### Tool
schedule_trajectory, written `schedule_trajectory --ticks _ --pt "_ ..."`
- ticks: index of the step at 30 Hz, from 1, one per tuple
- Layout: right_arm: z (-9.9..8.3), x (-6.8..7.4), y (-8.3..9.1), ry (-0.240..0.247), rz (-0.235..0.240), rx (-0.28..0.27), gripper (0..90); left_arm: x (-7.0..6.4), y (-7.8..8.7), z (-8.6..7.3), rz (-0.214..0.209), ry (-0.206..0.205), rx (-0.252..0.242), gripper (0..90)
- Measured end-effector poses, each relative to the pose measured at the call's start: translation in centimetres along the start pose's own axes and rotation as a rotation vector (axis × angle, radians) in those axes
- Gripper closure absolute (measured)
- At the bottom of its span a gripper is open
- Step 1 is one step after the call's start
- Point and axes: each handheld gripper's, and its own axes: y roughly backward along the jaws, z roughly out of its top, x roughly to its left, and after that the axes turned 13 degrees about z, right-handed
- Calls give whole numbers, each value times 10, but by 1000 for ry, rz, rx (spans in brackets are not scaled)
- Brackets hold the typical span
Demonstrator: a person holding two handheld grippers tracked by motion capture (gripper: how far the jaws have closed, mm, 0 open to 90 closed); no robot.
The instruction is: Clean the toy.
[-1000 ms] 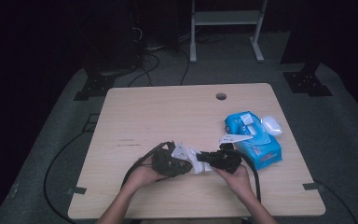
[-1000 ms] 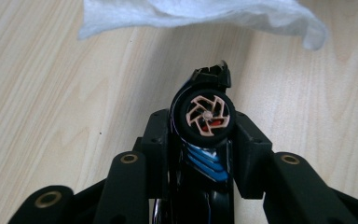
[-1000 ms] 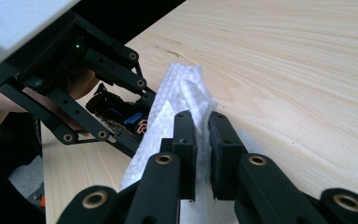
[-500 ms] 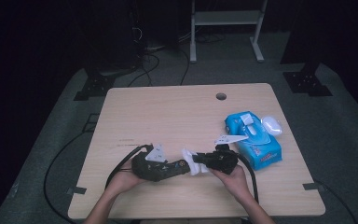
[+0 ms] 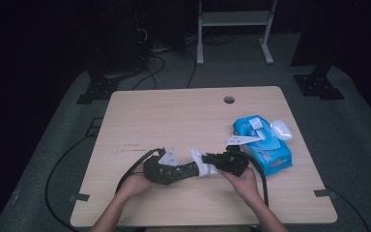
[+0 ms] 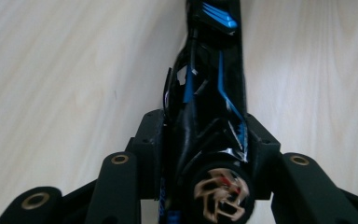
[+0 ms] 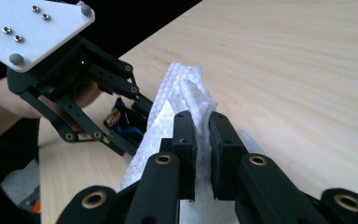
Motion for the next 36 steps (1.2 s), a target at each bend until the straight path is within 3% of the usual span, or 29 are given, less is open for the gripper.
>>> schedule_trajectory --ticks 6,10,13,16,18,26,36 --pt "10 -14 -1 -8 -43 3 816 9 -22 23 26 -29 -4 575" --pt "10 -27 -4 -33 -60 2 817 17 -31 29 22 -14 -11 574" --pt "10 -31 -4 -51 -55 -11 819 18 -31 26 17 -7 -29 572" --pt "9 -27 -4 -28 -57 8 819 17 -25 22 -44 9 -37 565" --pt "7 -25 -3 -21 -57 15 819 16 -21 20 -39 11 -38 530" --pt "1 -19 2 -15 -58 10 821 29 -1 15 -82 127 -140 507" --pt "-1 -19 3 -15 -47 13 822 39 1 16 -90 183 -156 457"
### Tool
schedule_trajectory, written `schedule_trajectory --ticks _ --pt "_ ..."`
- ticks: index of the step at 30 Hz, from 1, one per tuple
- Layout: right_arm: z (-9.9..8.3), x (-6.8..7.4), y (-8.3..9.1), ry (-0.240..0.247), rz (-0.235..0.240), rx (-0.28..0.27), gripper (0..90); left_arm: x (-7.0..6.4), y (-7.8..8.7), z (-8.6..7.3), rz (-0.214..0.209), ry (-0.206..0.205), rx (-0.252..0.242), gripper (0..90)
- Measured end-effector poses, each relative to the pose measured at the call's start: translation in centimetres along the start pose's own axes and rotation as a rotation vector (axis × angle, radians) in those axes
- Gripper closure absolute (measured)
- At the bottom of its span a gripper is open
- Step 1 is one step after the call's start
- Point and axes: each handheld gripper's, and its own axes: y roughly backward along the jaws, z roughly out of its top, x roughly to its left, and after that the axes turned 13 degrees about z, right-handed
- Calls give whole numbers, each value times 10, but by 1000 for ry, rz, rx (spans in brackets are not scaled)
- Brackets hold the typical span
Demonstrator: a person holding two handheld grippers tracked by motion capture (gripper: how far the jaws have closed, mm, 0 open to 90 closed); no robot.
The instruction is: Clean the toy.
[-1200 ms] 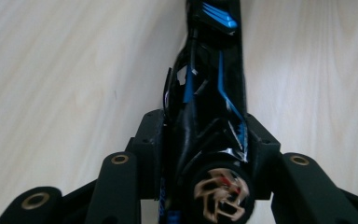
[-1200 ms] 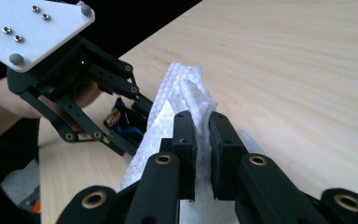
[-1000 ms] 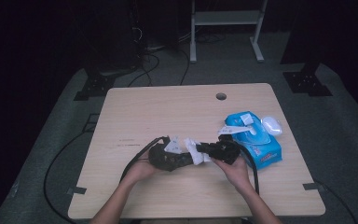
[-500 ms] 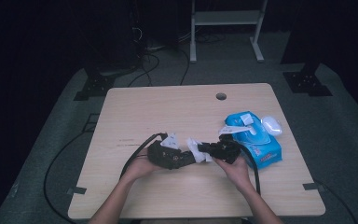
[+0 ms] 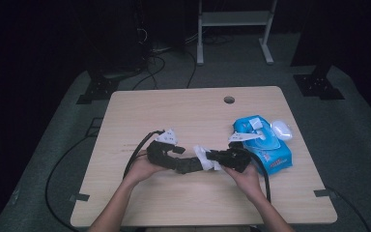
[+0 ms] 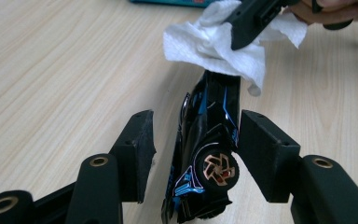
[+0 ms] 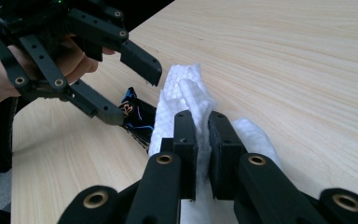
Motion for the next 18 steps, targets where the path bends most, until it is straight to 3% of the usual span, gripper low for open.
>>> schedule_trajectory --ticks 3,6,12,18 --pt "-1 0 1 -2 2 -5 822 4 4 1 2 27 -25 457" --pt "-2 0 1 0 3 -10 823 5 2 1 28 14 13 456" --pt "-3 0 1 -10 8 -14 823 8 -2 -5 -32 77 12 468" --pt "-4 4 4 3 15 11 823 5 0 -8 -42 80 5 466"
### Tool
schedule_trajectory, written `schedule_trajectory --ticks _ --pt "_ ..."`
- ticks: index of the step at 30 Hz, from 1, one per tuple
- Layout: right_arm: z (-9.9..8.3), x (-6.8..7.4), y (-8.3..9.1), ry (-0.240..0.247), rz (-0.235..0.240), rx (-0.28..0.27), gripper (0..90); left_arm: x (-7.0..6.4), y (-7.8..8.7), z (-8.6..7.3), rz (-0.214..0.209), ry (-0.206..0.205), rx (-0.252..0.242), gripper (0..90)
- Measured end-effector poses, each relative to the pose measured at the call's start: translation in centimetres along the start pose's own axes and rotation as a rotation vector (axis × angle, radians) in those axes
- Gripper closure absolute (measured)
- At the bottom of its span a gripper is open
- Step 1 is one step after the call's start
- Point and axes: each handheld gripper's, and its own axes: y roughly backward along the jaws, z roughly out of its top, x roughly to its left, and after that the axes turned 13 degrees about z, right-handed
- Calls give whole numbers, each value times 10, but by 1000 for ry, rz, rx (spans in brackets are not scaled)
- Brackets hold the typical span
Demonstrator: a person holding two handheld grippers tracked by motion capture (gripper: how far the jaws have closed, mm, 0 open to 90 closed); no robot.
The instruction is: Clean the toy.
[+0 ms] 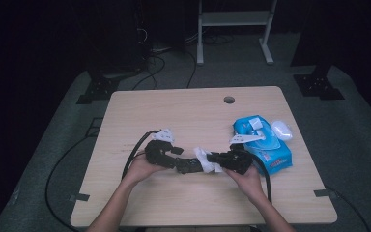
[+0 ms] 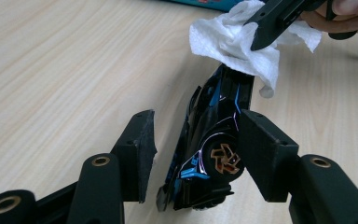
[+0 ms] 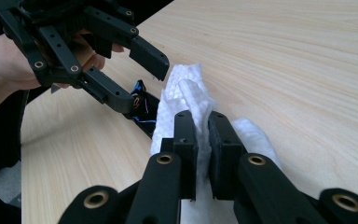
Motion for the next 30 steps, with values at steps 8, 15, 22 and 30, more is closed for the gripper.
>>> schedule_trajectory --ticks 8,15,22,30 --pt "-4 4 2 4 10 -2 825 -3 1 -3 -19 4 -4 470" --pt "-10 9 6 -9 38 5 825 -16 3 -6 -7 -34 9 447" --pt "-17 15 9 10 48 33 824 -36 3 -4 52 -113 51 393" --pt "-26 17 5 17 41 94 822 -42 -5 -14 94 -138 96 361"
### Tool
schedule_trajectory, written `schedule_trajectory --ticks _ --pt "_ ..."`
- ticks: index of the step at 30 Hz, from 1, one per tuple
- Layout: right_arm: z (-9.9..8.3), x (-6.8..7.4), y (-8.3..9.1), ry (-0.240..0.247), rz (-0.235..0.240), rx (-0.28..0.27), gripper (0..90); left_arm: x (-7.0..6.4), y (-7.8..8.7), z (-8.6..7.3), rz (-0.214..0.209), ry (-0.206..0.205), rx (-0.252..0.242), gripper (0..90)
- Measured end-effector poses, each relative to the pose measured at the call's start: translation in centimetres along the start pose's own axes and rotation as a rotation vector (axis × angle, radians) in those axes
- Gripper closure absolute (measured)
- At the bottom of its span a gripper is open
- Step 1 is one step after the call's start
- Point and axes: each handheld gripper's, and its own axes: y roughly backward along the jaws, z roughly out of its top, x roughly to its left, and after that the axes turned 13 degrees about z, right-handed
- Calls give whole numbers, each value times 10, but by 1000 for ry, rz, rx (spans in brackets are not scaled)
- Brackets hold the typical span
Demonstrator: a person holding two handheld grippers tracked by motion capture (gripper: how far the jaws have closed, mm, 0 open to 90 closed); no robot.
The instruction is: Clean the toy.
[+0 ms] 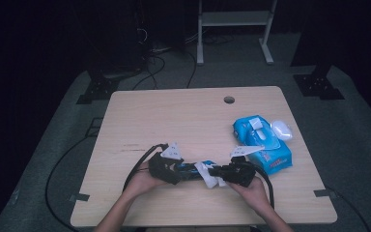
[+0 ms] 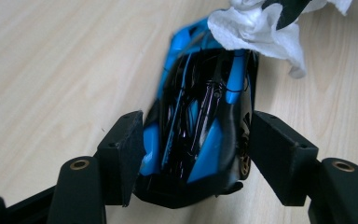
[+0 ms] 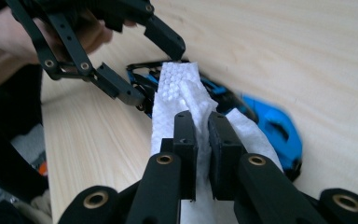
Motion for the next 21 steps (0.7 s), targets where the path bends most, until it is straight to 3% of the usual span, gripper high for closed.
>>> schedule_trajectory --ticks 4,9,16,21 --pt "-7 -2 -10 4 -31 64 819 -5 -3 -4 20 -26 6 366" --pt "-6 -3 -10 -4 -25 67 819 -5 -3 -4 37 -35 7 336" --pt "-8 0 17 2 -43 19 817 -11 -7 1 63 -55 -16 245" --pt "-14 0 41 2 -66 -21 816 -12 -17 9 73 -73 5 208"
